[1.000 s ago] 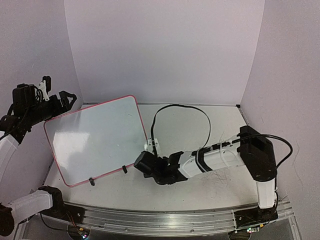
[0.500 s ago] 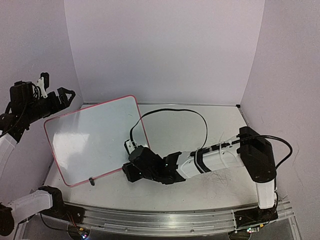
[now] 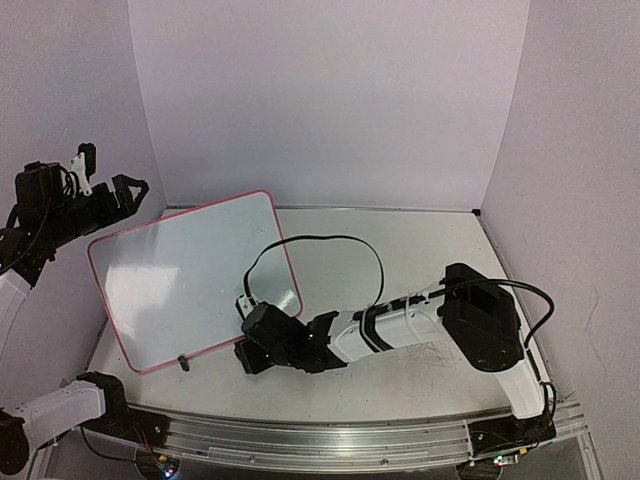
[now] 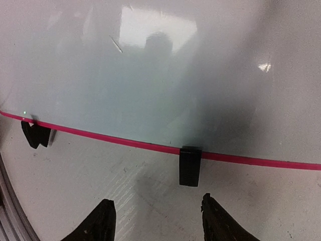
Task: Write a sentence on the whiteboard
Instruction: Move the whiteboard marker to the corner of the board.
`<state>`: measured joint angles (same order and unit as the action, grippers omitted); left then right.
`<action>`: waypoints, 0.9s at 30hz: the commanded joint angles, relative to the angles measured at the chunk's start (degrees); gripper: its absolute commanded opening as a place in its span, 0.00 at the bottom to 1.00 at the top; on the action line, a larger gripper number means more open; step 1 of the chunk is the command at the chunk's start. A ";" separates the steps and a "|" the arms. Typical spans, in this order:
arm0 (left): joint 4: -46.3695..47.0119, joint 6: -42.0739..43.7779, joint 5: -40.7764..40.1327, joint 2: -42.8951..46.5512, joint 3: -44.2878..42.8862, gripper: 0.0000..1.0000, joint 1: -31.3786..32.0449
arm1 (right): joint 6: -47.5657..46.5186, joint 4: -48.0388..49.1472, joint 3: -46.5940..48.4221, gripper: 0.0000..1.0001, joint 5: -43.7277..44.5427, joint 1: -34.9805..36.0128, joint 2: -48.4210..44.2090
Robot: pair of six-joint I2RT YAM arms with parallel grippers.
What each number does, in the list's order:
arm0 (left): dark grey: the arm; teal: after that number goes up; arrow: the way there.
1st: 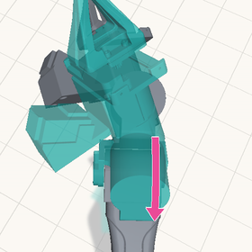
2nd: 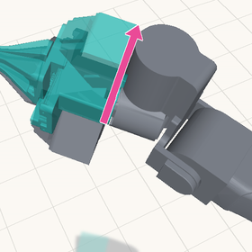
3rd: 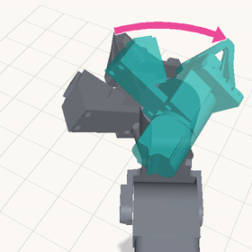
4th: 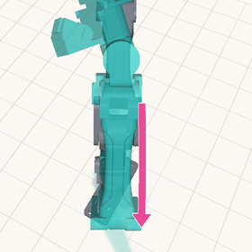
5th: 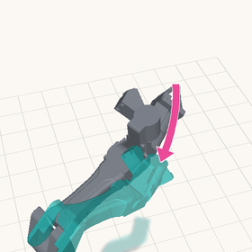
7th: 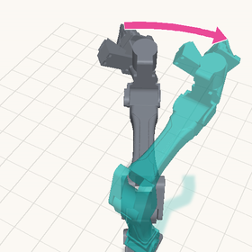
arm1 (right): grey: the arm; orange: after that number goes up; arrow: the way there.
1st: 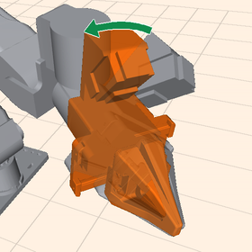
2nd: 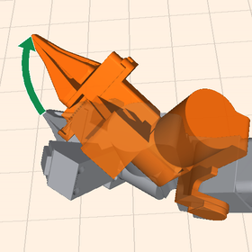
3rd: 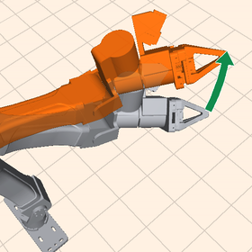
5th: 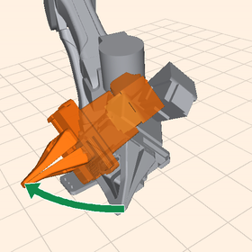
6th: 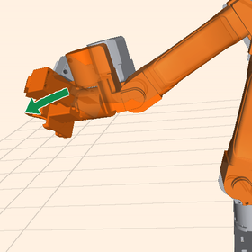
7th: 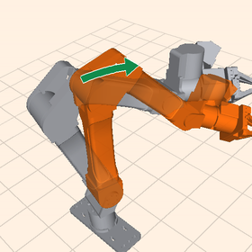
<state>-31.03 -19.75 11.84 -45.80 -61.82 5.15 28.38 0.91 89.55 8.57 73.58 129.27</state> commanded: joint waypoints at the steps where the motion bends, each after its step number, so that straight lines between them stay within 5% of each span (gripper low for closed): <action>1: 0.53 0.76 0.05 0.34 -2.70 0.99 -0.25 | 1.12 -1.44 3.94 0.58 2.41 0.12 1.88; 15: 0.04 1.02 -0.05 0.89 -3.08 0.99 -0.24 | 0.53 -3.97 10.84 0.46 7.65 0.04 7.05; 27: -0.04 1.24 -0.28 0.71 -3.08 1.00 -0.25 | 0.07 -4.09 11.83 0.20 11.66 -0.02 7.82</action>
<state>-31.03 -19.44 11.84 -45.65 -61.91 5.15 28.56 -4.44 99.40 17.16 73.58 136.71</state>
